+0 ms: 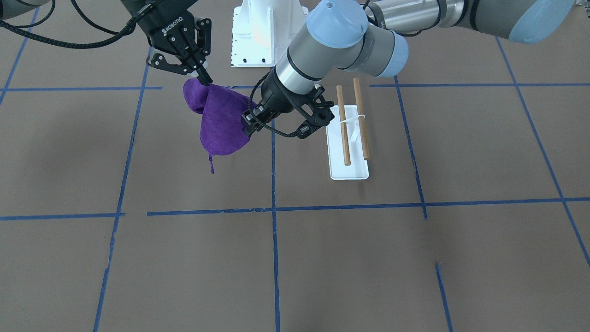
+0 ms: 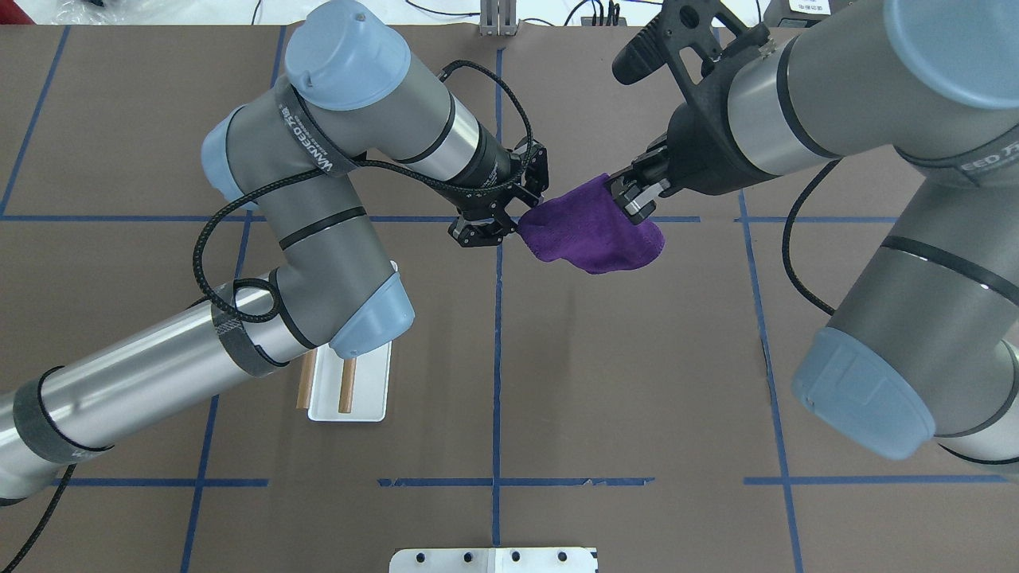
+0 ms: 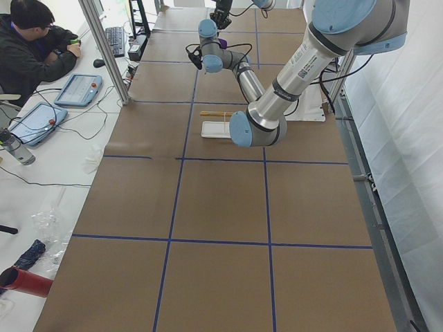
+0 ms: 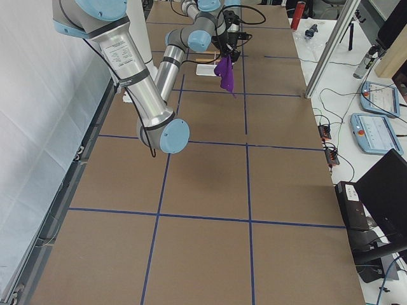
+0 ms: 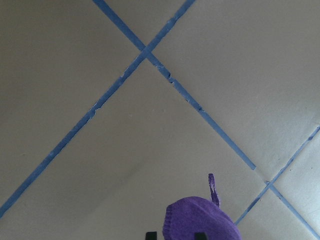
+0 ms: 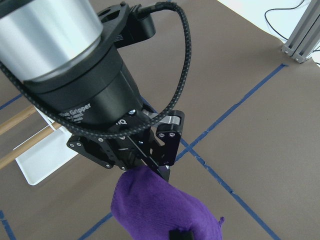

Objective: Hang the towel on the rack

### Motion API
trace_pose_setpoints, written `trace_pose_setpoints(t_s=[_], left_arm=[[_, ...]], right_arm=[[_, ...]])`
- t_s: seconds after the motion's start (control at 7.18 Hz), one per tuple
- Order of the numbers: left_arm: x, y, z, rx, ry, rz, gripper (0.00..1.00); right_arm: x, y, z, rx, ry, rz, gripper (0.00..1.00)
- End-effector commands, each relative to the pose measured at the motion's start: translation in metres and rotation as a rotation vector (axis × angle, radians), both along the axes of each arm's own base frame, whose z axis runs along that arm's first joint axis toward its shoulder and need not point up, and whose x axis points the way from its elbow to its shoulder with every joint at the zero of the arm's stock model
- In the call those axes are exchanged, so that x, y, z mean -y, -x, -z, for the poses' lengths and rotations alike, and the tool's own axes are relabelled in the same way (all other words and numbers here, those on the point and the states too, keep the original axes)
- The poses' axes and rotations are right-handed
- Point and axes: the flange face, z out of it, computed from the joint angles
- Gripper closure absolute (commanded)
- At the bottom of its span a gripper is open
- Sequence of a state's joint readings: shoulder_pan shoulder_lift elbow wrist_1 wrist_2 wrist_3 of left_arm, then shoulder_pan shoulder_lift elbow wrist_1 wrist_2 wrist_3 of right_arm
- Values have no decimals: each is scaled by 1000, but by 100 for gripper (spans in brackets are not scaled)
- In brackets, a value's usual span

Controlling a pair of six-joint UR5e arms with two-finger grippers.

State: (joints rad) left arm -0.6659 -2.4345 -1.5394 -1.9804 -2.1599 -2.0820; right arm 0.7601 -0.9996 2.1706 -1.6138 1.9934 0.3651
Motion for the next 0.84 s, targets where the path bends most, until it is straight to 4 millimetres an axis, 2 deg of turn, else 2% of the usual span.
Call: trace_pose_setpoints(t_s=[0.0,0.28,0.7], left_arm=[[0,2,0,-2,-2,1,64],[1,2,0,-2,-2,3,100],[1,6,3,-7,-14,5,100]], right_arm=[[0,-1,-1,0,1,-2,100],[0,0,-2,-2,3,0,100],[2,1,-7,-11,10,2,100]])
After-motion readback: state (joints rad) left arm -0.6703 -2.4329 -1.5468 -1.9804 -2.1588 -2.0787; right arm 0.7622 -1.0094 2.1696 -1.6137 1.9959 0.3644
